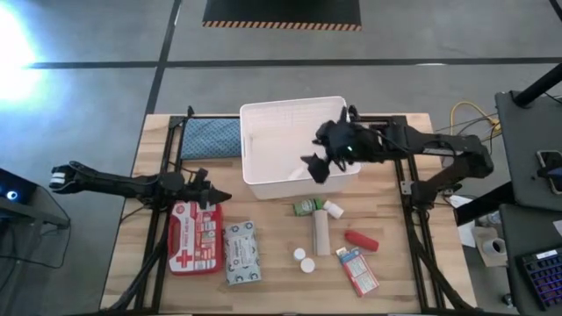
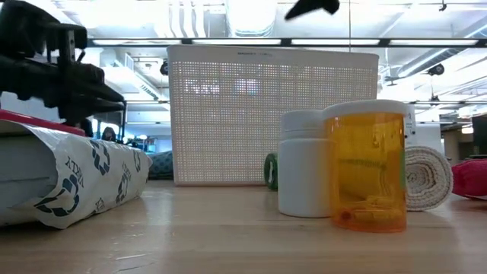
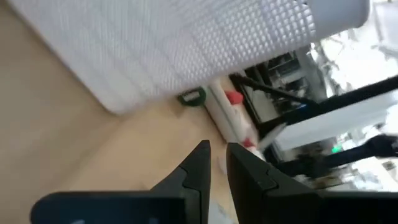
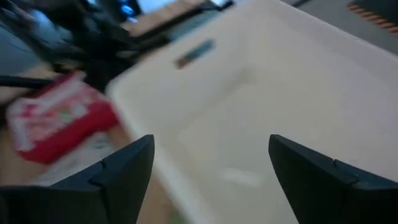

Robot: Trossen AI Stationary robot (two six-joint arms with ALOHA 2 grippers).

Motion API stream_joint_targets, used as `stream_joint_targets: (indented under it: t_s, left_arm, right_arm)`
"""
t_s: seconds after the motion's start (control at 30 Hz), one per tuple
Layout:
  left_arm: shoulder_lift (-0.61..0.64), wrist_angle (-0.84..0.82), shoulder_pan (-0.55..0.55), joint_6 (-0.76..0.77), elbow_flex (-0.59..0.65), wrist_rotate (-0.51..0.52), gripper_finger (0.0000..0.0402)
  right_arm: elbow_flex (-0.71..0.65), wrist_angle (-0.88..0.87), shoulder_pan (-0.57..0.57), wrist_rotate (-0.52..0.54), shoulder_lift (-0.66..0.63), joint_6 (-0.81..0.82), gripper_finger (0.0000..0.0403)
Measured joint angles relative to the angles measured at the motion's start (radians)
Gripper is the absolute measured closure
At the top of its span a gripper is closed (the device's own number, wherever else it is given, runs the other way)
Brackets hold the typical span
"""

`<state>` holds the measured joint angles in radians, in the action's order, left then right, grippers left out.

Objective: Pick & place medical supplies in basket/bin
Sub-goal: Put the red first aid kit into the bin

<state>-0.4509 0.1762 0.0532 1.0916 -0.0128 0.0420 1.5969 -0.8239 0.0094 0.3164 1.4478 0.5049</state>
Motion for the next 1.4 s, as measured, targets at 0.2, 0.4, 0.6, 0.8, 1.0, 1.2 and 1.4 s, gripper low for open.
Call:
stream_joint_targets:
  t_s: [0.2,0.4,0.6,0.8,1.0,1.2,1.4]
  left_arm:
    - [-0.008,-0.001,-0.001,0.018,-0.002,0.07,0.0368]
    - [-0.004,0.087,-0.001,-0.013,-0.032,0.072,0.0368]
    - [-0.013,0.11,0.0,-0.027,-0.123,0.069,0.0368]
    - [-0.048,0.104,0.0,-0.078,-0.194,0.059,0.0368]
    - [-0.12,-0.074,0.021,-0.238,-0.33,-0.015,0.0356]
    - [-0.273,-0.665,0.067,-0.387,-0.606,-0.018,0.0292]
    - [-0.405,-1.015,0.088,-0.478,-0.801,-0.026,0.0254]
  right_arm:
    - [0.002,0.041,0.092,0.002,-0.017,0.079,0.0113]
    - [0.002,-0.116,0.169,-0.009,-0.003,0.219,0.0117]
    - [0.001,-0.148,0.244,0.0,0.039,0.323,0.012]
    - [0.001,-0.285,0.288,0.005,0.081,0.41,0.0122]
    - [0.001,-0.349,0.308,0.001,0.121,0.449,0.0124]
    - [0.0,-0.347,0.31,-0.03,0.148,0.461,0.0126]
    - [0.0,-0.348,0.309,-0.037,0.156,0.463,0.0136]
